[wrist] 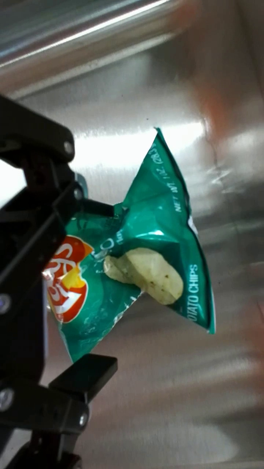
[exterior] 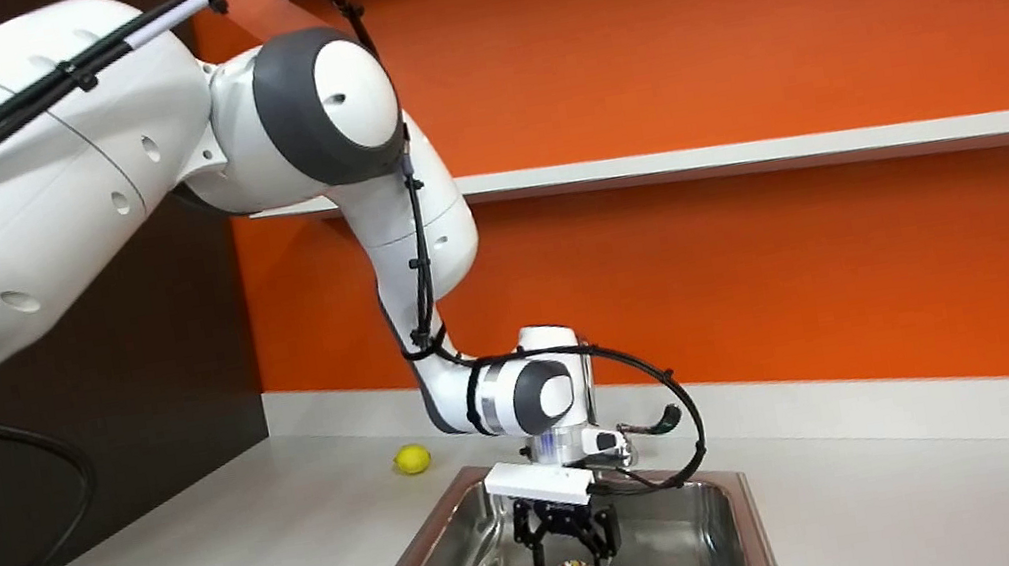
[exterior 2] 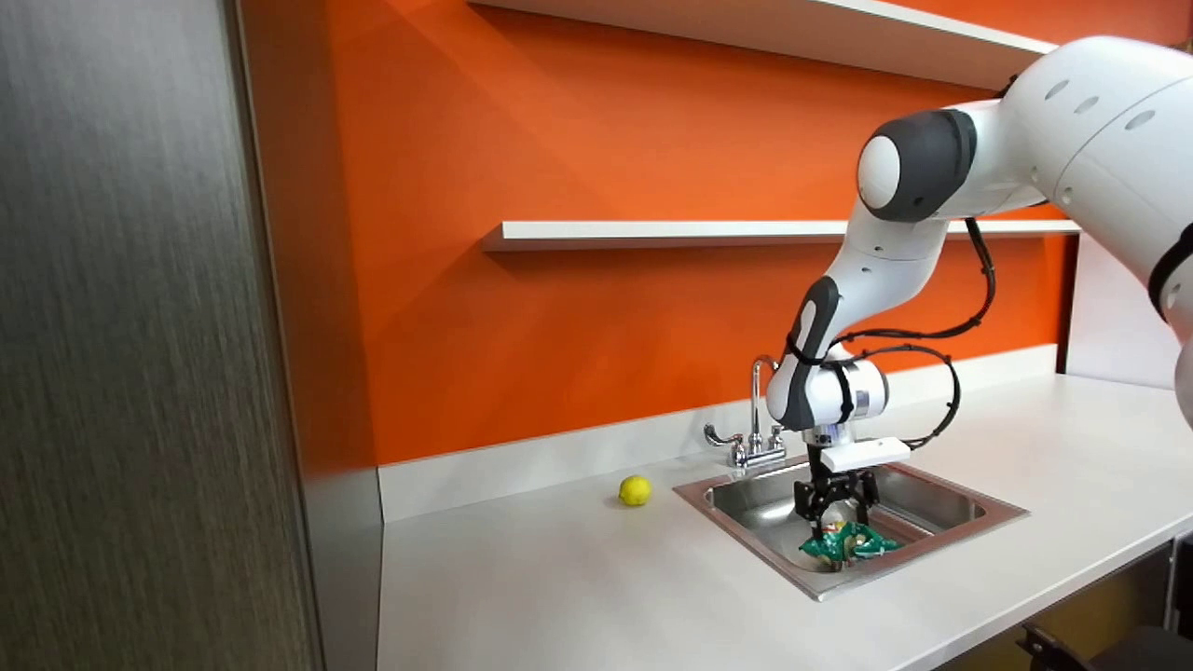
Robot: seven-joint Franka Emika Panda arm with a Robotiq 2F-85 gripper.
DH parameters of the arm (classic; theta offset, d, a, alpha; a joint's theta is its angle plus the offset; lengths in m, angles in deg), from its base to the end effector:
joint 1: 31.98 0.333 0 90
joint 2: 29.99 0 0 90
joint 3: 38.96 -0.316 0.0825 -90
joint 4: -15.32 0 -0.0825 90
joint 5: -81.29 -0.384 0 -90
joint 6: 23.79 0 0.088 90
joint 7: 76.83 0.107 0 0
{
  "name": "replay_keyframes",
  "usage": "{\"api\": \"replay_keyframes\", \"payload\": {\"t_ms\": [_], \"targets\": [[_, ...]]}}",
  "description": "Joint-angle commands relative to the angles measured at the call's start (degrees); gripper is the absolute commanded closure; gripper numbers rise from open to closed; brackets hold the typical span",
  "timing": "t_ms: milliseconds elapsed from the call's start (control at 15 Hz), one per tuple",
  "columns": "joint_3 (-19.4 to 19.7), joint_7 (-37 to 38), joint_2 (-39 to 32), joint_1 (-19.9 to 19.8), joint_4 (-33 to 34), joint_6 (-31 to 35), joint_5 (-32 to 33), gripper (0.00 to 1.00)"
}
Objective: Remove the packet from the sink
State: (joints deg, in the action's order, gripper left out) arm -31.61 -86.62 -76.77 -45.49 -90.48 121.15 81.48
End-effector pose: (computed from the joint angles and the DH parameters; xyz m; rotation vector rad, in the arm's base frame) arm 0.5714 -0.2175 0.0723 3.0634 -0.2398 -0.2288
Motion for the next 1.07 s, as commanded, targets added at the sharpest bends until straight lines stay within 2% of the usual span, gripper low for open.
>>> {"api": "replay_keyframes", "payload": {"t_ms": [0, 533, 600, 1000], "targets": [[-0.1, 0.1, 0.3, 0.0, 0.1, -0.6, 1.2, 0.34], [-0.2, 0.3, 0.7, 0.2, -0.3, -0.4, 1.0, 0.97], [-0.2, 0.4, 0.8, 0.3, -0.5, -0.4, 1.0, 1.00], [0.0, 1.5, 3.3, 1.3, -2.1, 0.0, 1.0, 1.00]]}}
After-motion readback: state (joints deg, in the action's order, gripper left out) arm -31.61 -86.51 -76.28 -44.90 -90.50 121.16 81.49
